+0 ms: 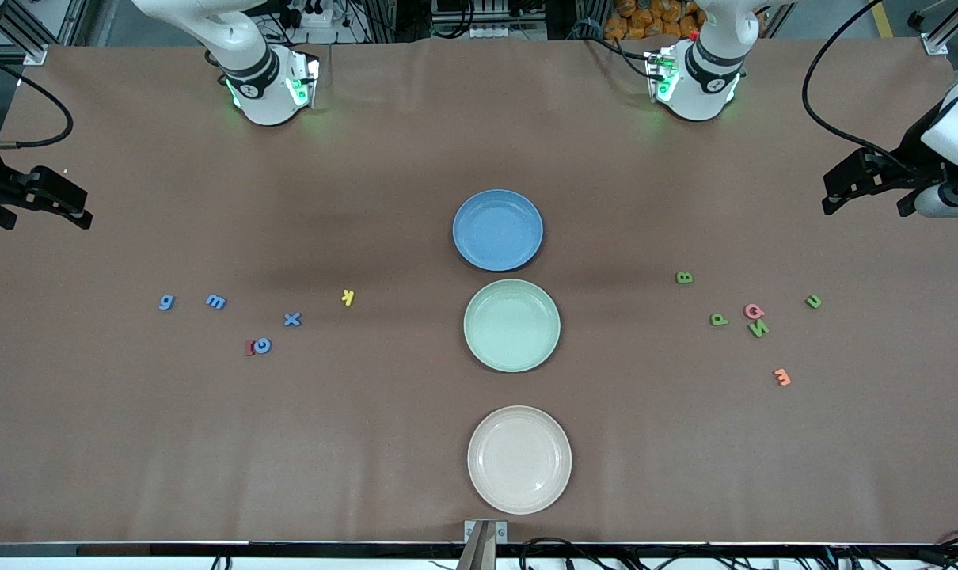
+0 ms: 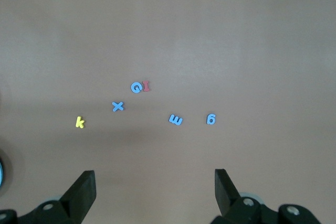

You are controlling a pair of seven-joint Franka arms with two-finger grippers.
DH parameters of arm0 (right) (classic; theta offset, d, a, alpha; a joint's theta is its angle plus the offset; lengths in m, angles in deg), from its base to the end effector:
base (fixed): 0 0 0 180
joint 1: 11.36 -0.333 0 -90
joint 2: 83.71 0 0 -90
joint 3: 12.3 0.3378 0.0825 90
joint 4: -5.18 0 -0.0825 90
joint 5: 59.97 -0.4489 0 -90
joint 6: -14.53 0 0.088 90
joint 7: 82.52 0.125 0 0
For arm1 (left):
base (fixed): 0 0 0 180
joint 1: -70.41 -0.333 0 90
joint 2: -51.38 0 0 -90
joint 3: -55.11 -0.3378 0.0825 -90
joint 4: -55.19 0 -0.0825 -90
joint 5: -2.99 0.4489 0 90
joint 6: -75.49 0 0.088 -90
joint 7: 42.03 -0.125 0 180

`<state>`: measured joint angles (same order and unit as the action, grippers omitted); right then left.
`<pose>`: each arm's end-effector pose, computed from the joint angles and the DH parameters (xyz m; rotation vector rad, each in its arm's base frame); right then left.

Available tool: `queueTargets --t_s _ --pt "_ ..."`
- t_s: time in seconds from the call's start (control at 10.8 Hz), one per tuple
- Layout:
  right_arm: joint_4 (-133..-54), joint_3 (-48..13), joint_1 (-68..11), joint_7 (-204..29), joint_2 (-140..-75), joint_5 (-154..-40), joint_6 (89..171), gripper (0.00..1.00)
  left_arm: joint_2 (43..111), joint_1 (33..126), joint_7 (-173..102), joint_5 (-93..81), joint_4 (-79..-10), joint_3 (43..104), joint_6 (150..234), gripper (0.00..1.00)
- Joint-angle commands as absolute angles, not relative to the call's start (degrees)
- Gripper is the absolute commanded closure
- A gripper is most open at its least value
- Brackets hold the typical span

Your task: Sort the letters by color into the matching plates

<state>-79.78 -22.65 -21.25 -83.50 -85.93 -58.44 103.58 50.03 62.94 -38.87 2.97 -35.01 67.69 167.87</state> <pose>0.6316 -0.0062 0.6502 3.1071 0.0131 0.0510 0.6148 -0.0566 0.6444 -3.1393 0.0536 -0.0962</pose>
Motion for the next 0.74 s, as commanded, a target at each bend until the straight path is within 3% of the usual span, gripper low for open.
queueTargets --t_s 0.0,0.65 --pt "-79.7 -22.6 -20.9 -84.5 -85.5 -59.2 103.1 0.00 49.6 62.2 -40.4 2.0 -34.5 68.0 166.5 0.00" --pt "-79.9 -22.6 -20.9 -84.4 -85.5 -59.2 103.5 0.00 50.3 61.0 -39.8 2.1 -36.3 67.9 166.2 0.00"
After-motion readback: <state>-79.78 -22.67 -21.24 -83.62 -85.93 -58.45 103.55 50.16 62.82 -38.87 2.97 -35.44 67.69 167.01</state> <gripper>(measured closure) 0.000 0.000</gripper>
